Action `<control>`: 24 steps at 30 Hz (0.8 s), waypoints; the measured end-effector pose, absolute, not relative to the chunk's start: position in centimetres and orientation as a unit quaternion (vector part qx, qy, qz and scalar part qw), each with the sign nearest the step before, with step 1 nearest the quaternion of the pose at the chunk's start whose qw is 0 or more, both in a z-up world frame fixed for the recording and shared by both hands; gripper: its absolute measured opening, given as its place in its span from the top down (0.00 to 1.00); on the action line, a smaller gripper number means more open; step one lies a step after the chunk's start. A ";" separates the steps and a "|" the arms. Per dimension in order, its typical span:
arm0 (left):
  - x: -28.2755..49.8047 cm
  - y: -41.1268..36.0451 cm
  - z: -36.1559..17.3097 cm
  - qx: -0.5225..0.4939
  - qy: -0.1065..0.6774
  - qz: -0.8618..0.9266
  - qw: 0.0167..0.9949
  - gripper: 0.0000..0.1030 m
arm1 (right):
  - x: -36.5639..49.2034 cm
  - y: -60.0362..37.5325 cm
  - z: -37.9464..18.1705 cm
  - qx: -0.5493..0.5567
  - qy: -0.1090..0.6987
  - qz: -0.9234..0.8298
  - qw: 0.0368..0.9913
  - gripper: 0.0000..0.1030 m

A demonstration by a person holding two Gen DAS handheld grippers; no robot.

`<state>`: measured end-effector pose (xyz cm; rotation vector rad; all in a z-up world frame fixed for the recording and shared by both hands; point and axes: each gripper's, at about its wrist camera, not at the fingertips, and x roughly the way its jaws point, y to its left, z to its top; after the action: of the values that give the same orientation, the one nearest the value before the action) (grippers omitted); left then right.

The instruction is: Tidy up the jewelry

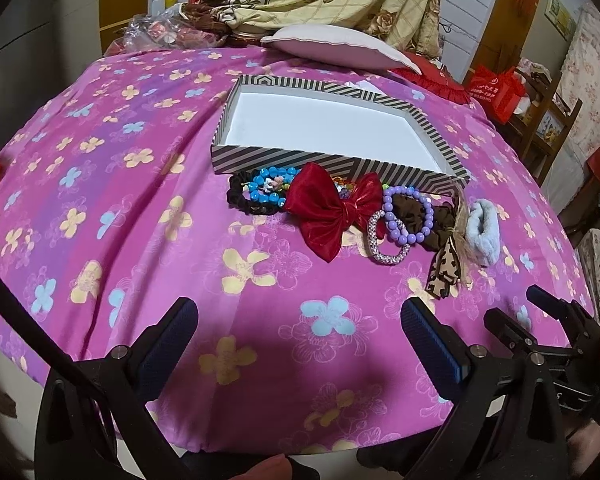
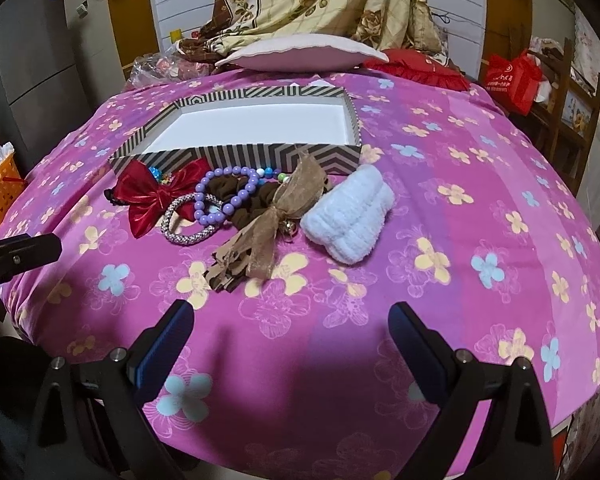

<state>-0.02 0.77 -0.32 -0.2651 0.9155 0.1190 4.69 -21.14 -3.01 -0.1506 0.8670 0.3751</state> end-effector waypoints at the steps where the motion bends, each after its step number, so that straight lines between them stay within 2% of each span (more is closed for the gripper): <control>1: -0.1 0.9 -0.3 -0.128 0.441 0.057 0.887 0.23 | 4.7 -21.1 -3.0 -0.072 0.417 0.182 0.888 0.03; 24: -0.1 1.0 -0.7 -0.133 0.442 0.056 0.885 0.23 | 4.7 -20.7 -3.3 -0.074 0.422 0.182 0.885 0.03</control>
<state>-0.06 0.95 -0.75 -0.2767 0.9205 0.1167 4.74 -20.73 -3.34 -0.1541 0.8786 0.3793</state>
